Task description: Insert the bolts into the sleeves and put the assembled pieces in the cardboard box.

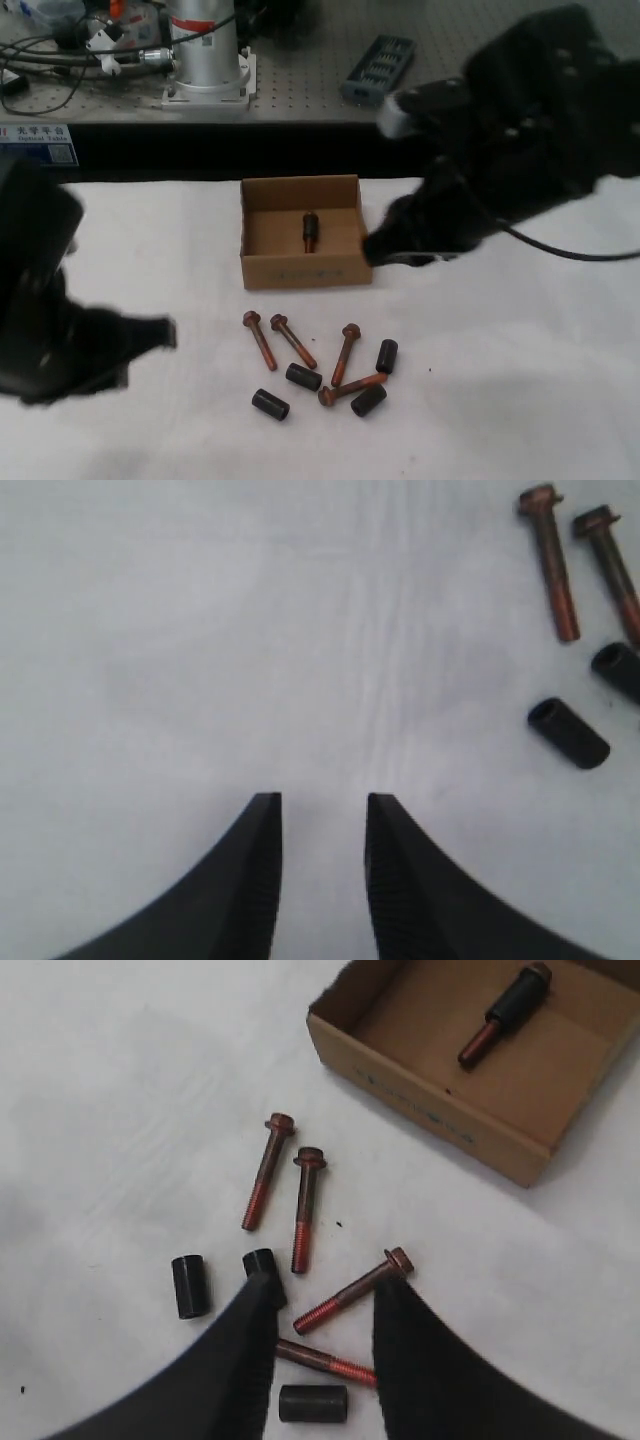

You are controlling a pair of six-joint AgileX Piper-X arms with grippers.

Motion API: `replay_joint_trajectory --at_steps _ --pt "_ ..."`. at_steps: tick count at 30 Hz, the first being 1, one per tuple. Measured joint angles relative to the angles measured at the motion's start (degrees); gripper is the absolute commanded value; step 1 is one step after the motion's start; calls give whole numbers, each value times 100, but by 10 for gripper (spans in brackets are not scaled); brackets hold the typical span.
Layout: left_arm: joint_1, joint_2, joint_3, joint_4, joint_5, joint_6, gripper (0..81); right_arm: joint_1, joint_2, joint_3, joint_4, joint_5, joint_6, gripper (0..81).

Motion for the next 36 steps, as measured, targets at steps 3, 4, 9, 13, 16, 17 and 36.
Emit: replay_joint_trajectory --at_steps 3,4,9,13,16,17,36 --pt "0 -502 494 -39 0 -48 222 199 502 -464 144 88 0 265" --pt "0 -644 646 -46 0 -46 222 249 637 -587 207 100 0 265" --pt "0 -1465 1188 -58 -105 -72 222 575 1552 -1411 516 329 0 194" --pt "0 -2091 1463 83 -105 -85 222 735 2151 -1980 749 466 -9 187" --pt "0 -2502 1604 181 -105 -85 222 822 2624 -2444 911 685 -9 228" --pt "0 -2599 1641 244 -105 -85 222 848 2769 -2601 982 753 -9 233" --pt "0 -3354 1710 1102 -386 107 222 1295 3923 -3674 1568 1129 -9 233"
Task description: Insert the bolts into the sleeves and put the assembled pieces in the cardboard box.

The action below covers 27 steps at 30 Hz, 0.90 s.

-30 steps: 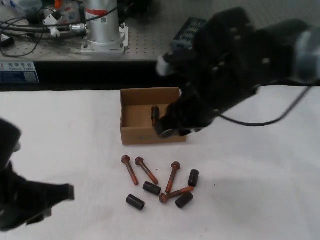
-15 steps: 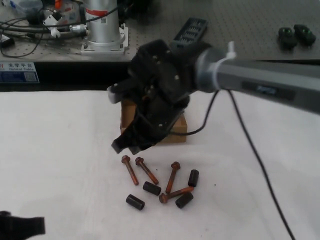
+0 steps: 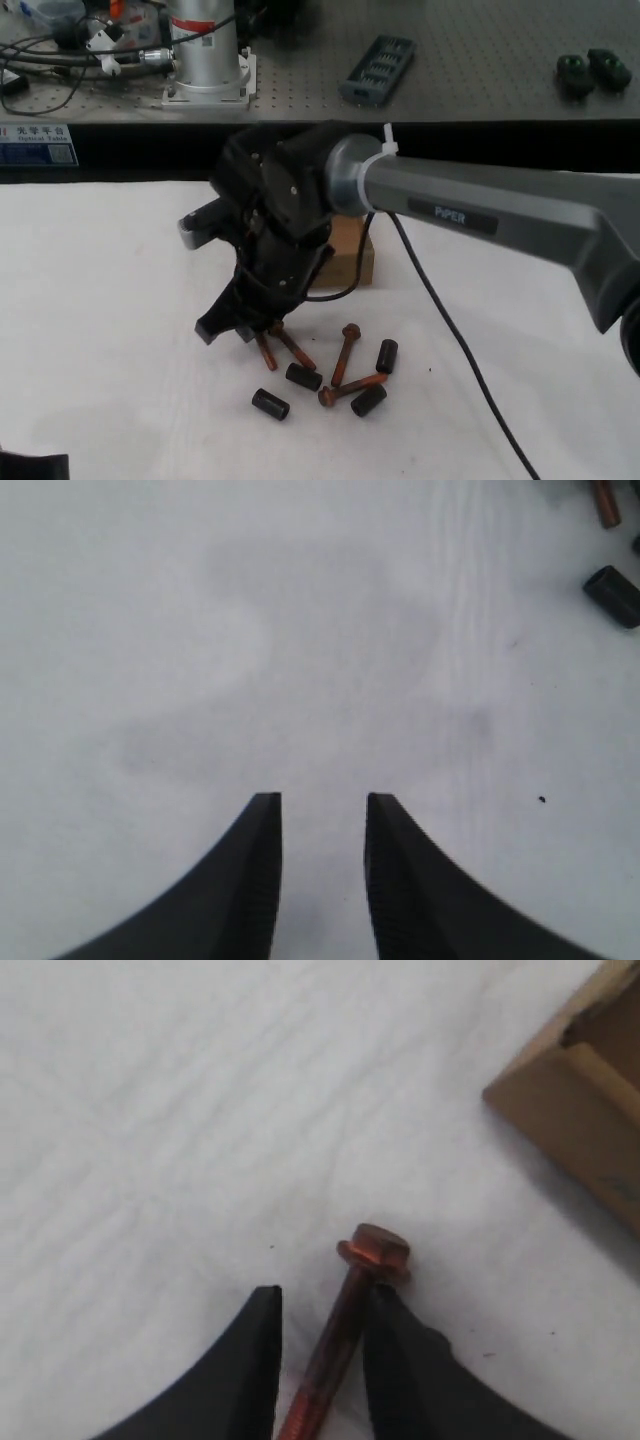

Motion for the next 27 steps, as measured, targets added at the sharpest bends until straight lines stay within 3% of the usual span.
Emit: replay_joint_trajectory --at_steps 7,20,22,25,27 --pt "0 0 0 218 0 13 222 52 34 0 42 395 0 232" --pt "0 0 0 305 0 13 222 24 168 -30 72 447 0 228" --pt "0 0 0 305 0 13 222 24 168 -41 87 461 0 181" --pt "0 0 0 305 0 13 222 24 168 -38 87 462 0 22" --pt "0 0 0 305 0 13 222 24 120 -38 123 462 0 36"
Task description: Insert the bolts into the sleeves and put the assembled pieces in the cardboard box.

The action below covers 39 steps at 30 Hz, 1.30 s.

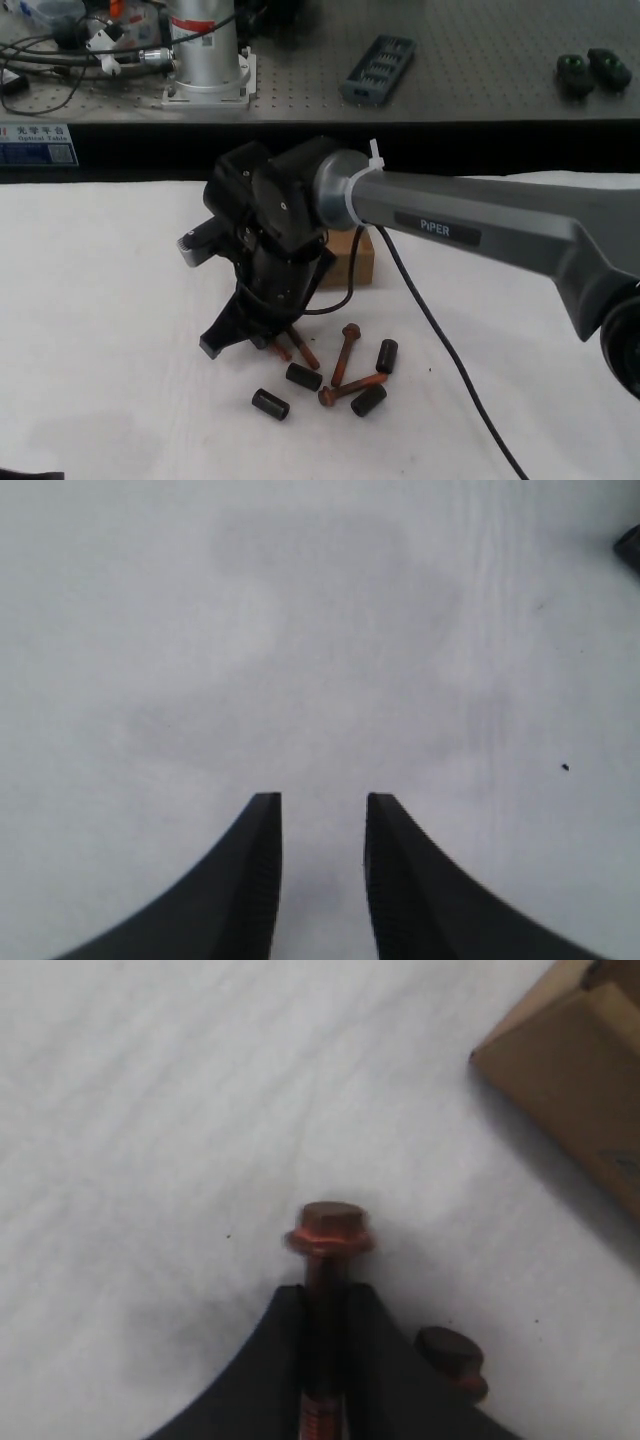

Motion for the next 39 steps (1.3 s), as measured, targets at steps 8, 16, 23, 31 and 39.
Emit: replay_joint_trajectory --at_steps 8,16,23,31,39 --pt "0 0 0 0 0 0 222 0 -769 39 151 46 0 38" --pt "0 585 0 -985 796 -882 222 -105 -2110 39 424 46 0 38" --pt "-175 1672 -33 -1716 972 -1623 222 -578 -3190 325 687 46 -211 38" --pt "-1157 2938 -988 -2130 334 -1879 222 -1131 -4649 1793 526 46 -404 38" --pt "-1684 4113 -2006 -2244 27 -1969 222 -1666 -6497 3529 169 151 -410 38"
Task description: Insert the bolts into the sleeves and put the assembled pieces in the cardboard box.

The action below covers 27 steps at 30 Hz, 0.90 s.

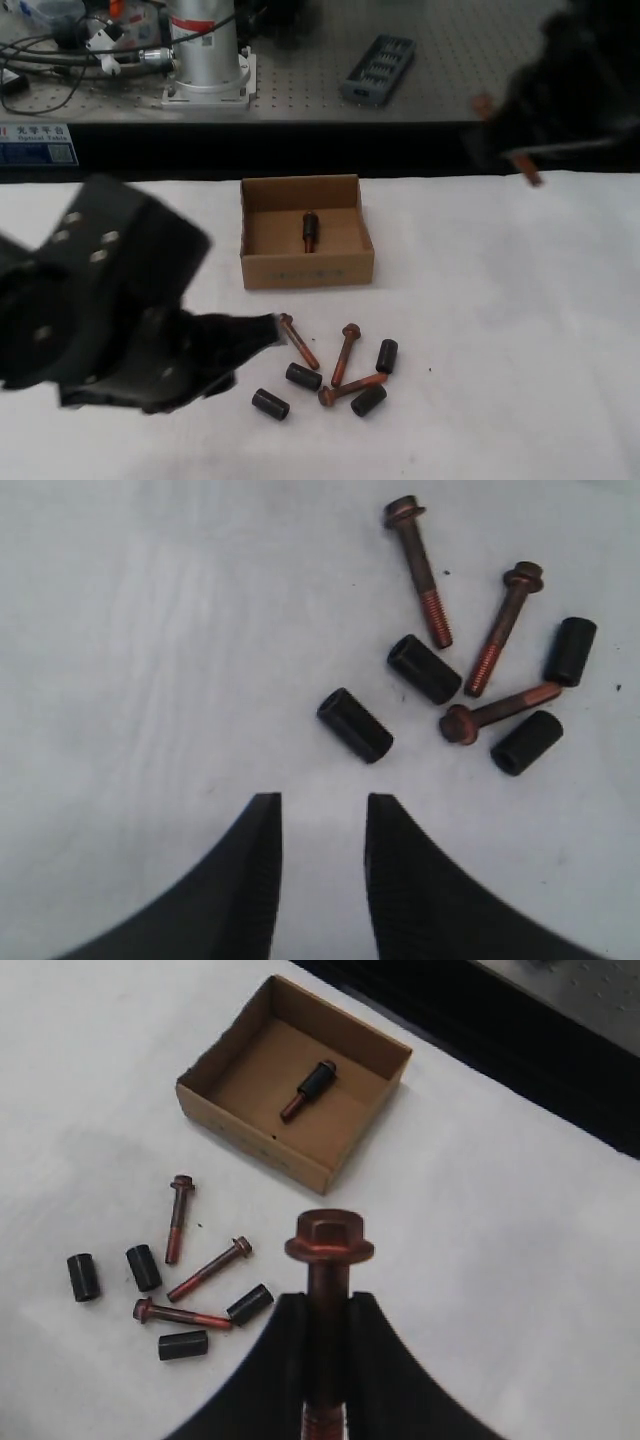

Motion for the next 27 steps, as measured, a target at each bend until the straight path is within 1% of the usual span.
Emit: replay_joint_trajectory --at_steps 4,9,16,23,27 --pt "-164 857 -874 311 -95 -124 222 -213 -813 486 -1 134 0 38" --pt "-192 1332 -1510 675 -130 -121 222 -518 -2065 1124 96 398 7 38" --pt "-192 1442 -1621 472 254 -121 222 -767 -3025 1501 221 522 38 38" --pt "-192 1442 -1637 429 296 -121 227 -804 -3361 1552 302 544 240 38" --pt "-180 1442 -1637 455 296 -121 305 -804 -3361 1592 311 544 239 38"
